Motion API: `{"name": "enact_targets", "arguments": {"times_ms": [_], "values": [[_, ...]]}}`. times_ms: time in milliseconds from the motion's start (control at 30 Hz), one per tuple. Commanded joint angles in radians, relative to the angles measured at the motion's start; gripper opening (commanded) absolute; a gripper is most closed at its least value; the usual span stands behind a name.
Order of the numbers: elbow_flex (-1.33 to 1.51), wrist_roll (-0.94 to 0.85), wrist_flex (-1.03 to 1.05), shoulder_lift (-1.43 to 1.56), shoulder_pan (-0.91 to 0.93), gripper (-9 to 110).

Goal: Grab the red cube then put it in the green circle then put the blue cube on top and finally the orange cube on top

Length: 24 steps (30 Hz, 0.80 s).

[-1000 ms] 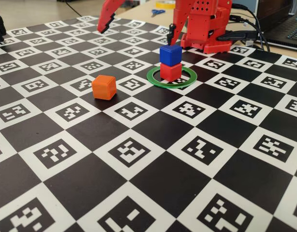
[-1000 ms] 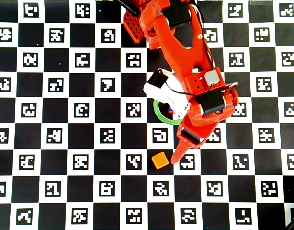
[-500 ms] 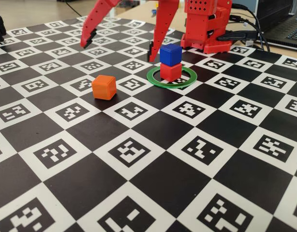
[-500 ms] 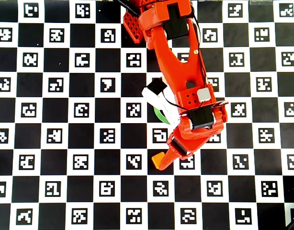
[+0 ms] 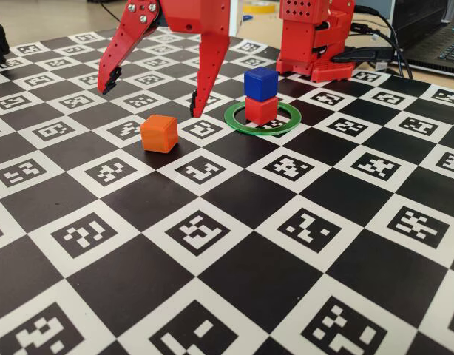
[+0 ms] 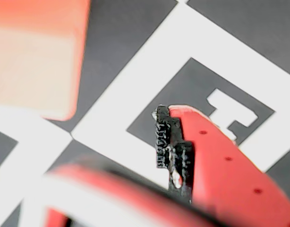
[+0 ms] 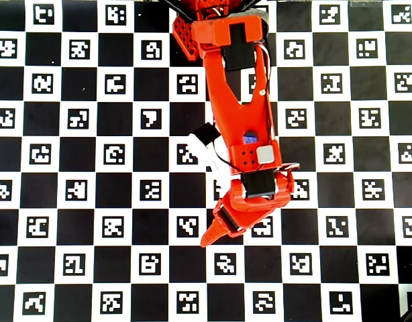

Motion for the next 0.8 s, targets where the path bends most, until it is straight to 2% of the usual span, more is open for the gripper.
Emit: {"name": "enact_targets", "arguments": {"times_ms": [0, 767], "values": [[-0.080, -0.006, -0.014, 0.017, 0.020, 54], [-0.066, -0.008, -0.097, -0.080, 0.038, 52]]}}
